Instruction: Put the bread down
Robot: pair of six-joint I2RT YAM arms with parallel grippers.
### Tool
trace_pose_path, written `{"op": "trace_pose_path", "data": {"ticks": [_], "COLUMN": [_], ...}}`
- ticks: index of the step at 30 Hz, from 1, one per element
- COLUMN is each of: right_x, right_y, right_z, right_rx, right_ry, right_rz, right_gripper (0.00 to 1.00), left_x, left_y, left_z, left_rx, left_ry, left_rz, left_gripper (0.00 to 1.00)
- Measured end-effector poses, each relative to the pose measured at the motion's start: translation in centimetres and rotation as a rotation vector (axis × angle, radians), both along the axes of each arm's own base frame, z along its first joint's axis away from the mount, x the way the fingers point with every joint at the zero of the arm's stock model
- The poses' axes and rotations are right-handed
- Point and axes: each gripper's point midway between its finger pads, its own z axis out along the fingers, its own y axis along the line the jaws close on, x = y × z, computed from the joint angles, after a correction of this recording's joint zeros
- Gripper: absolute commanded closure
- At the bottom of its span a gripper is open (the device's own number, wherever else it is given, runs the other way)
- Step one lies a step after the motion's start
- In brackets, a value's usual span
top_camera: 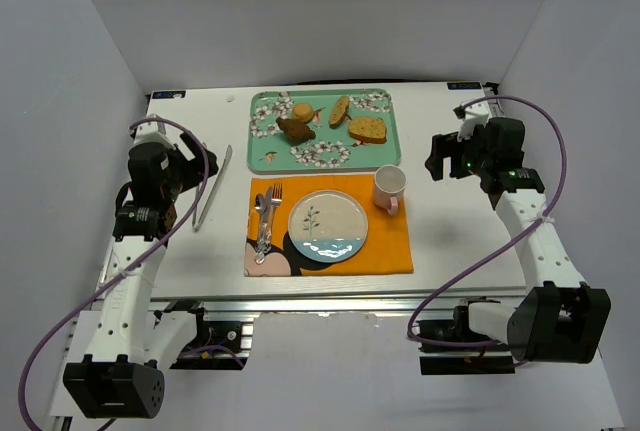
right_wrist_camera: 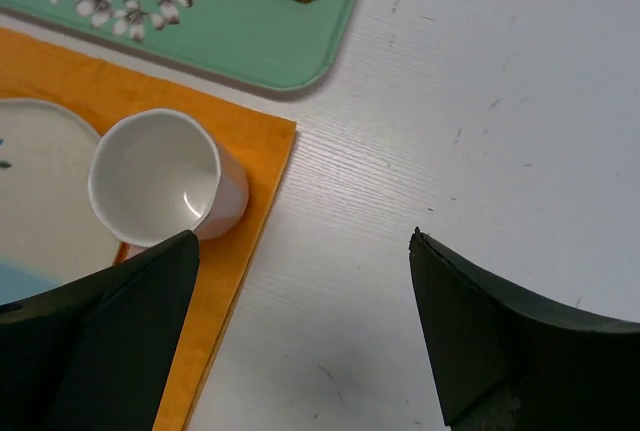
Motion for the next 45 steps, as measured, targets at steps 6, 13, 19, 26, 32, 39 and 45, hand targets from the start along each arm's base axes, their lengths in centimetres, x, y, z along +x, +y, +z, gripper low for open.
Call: {"op": "trace_pose_path", "data": {"ticks": [6, 13, 19, 26, 32, 39, 45], "right_x": [-3.0, -7.2, -5.6, -4.6, -4.8, -5.4, -5.6], "right_y": [3.7, 8.6, 9.8, 10.0, 10.3, 10.4, 10.4], "right_z": [-0.5, -1.1, -3.3, -4.5, -4.0, -3.1, -2.2], "right_rx": [-0.063, -0.041, 0.052, 0.083, 0.088, 0.076, 0.062], "right_ry": [-0.035, -0.101, 0.034, 0.093, 0.063, 0.017, -0.018], "right_rz": [0.414, 0.810, 0.832, 0.820, 0.849, 0.869, 0.877], "right_gripper": [0.11, 0.40, 0.63, 0.25, 0.22, 0.22, 0.21], "left_x": [0.3, 1.1, 0.9, 1.2, 3.2, 4.9, 5.6], "left_y": [0.1, 0.8, 2.3, 3.5, 4.0, 4.6, 5.3], "left_z": [-1.6, -6.4, -11.9, -17.8, -21.4, -22.9, -23.9], "left_rx": [0.009, 0.066, 0.164, 0.285, 0.369, 0.394, 0.351], "left_ry": [0.049, 0.218, 0.426, 0.652, 0.723, 0.719, 0.698], "left_rz": [-0.001, 0.001, 0.017, -0.039, -0.125, -0.188, -0.211], "left_gripper": [0.82, 0.68, 0.02, 0.12, 0.18, 0.29, 0.30]}}
